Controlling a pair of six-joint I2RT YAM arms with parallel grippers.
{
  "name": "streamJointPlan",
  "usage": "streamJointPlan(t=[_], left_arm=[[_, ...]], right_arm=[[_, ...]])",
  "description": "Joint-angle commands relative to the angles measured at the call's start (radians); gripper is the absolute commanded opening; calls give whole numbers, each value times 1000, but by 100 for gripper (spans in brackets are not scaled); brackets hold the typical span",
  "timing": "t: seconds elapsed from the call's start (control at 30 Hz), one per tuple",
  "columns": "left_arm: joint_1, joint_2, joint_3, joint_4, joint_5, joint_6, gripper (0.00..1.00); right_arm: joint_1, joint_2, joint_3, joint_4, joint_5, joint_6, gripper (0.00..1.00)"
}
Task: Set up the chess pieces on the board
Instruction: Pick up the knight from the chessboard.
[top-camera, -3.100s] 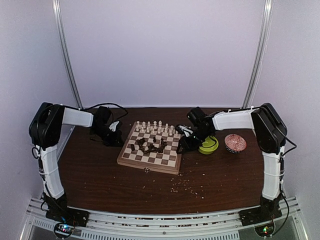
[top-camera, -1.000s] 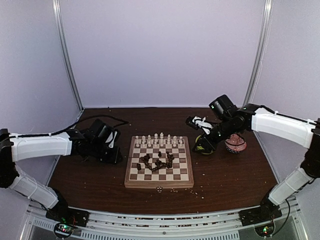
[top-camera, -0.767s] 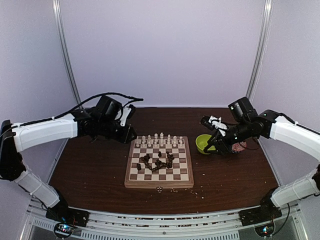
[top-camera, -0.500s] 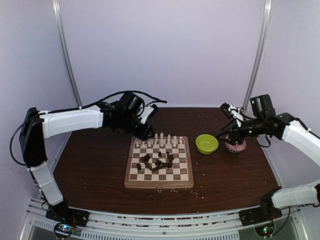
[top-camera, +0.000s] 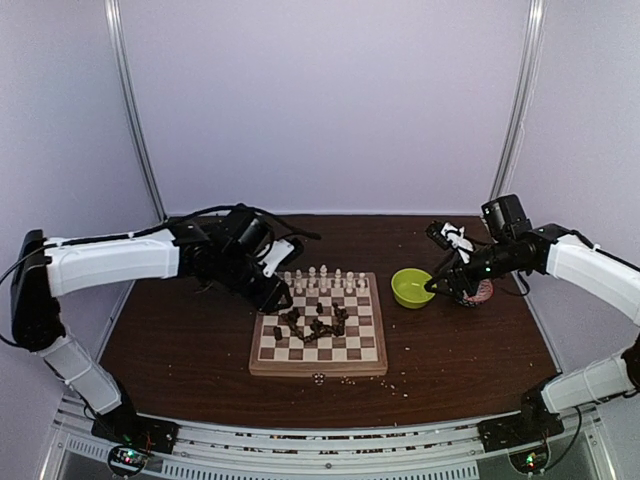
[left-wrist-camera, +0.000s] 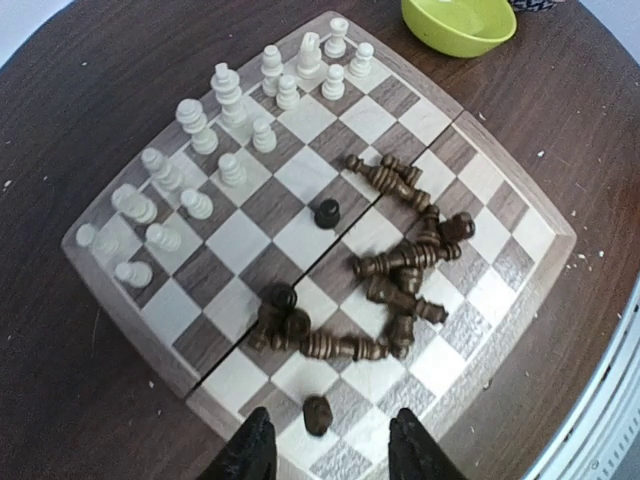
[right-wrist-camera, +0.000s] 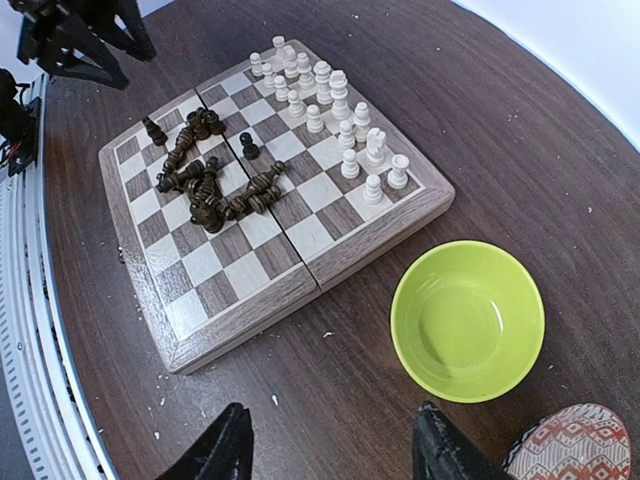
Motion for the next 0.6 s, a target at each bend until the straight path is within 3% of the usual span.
streamJointPlan(t=[0.0,0.2,0.33,0.57], left_arm=[[-1,-177,-128,-25,0,-56,43],[-1,-198,-172,-62,-32,-50,43],[-1,-119,-139,-83,-19,-20,31],[-1,-50,-93,-93,9,-7,39]], right_arm=[[31,48,30,-23,18,-38,55],[127,76,20,-32,146,-101,56],[145,82,18,-29,155,-103,56],[147,75,3,-18,156,-100,56]])
